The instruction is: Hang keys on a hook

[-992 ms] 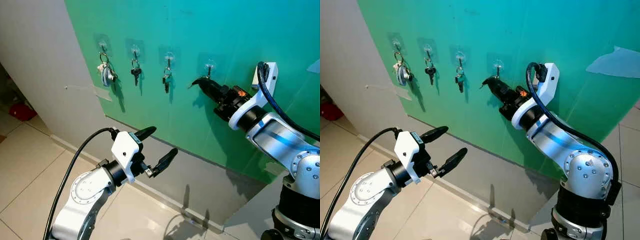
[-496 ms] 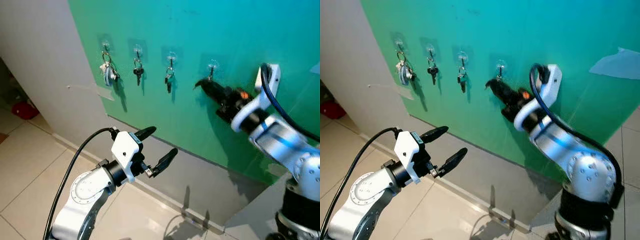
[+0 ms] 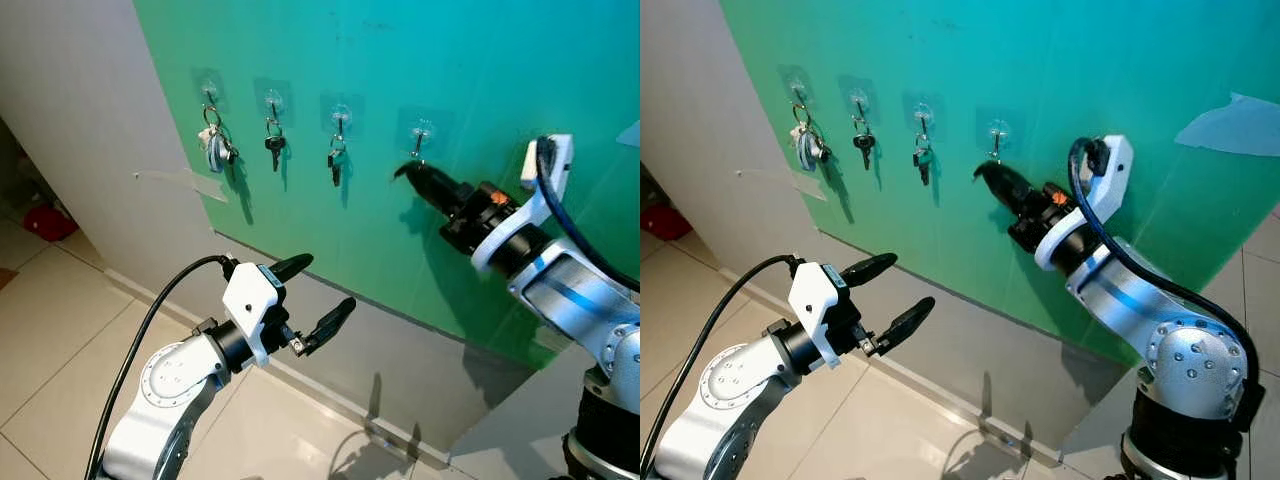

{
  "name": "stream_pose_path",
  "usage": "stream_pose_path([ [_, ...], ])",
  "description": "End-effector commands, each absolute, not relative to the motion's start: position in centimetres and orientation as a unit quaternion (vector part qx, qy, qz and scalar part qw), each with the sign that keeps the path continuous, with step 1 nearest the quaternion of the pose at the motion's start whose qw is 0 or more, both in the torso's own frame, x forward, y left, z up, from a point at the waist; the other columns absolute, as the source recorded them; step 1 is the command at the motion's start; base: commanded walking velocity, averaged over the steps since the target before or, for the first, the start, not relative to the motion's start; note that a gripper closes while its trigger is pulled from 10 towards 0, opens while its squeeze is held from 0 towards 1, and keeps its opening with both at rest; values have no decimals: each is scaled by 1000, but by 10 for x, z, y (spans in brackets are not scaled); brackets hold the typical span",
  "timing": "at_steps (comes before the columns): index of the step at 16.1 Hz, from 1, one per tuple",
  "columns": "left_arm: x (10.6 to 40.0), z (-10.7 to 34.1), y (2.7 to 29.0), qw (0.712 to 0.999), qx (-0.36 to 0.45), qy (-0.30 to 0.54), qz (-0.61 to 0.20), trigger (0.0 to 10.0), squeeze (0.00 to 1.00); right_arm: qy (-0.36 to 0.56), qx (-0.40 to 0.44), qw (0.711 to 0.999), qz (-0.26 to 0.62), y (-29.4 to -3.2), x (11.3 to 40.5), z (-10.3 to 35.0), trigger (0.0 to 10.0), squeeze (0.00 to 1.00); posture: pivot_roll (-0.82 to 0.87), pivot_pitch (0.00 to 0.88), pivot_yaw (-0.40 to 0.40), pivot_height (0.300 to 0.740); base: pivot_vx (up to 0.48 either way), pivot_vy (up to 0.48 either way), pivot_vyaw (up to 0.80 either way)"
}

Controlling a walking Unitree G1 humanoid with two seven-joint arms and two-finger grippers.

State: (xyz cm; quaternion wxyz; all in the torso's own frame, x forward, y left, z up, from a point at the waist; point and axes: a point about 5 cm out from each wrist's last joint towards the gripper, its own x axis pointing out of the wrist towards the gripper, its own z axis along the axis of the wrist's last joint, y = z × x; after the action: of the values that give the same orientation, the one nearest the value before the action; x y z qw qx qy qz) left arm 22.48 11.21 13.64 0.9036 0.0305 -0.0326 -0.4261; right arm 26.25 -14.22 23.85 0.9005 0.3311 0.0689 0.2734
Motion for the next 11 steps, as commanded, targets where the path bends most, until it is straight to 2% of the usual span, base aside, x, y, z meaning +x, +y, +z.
stream_pose_path([
  [1, 224, 141, 110, 899, 36, -38, -434, 10000, 0, 53, 332, 901, 272, -144, 263, 245, 10000, 0, -80, 0, 53, 740, 0, 0, 0],
  [11, 224, 141, 112, 901, 35, -38, -430, 10000, 0, 66, 332, 894, 294, -136, 267, 247, 10000, 0, -73, 0, 43, 740, 0, 0, 0],
])
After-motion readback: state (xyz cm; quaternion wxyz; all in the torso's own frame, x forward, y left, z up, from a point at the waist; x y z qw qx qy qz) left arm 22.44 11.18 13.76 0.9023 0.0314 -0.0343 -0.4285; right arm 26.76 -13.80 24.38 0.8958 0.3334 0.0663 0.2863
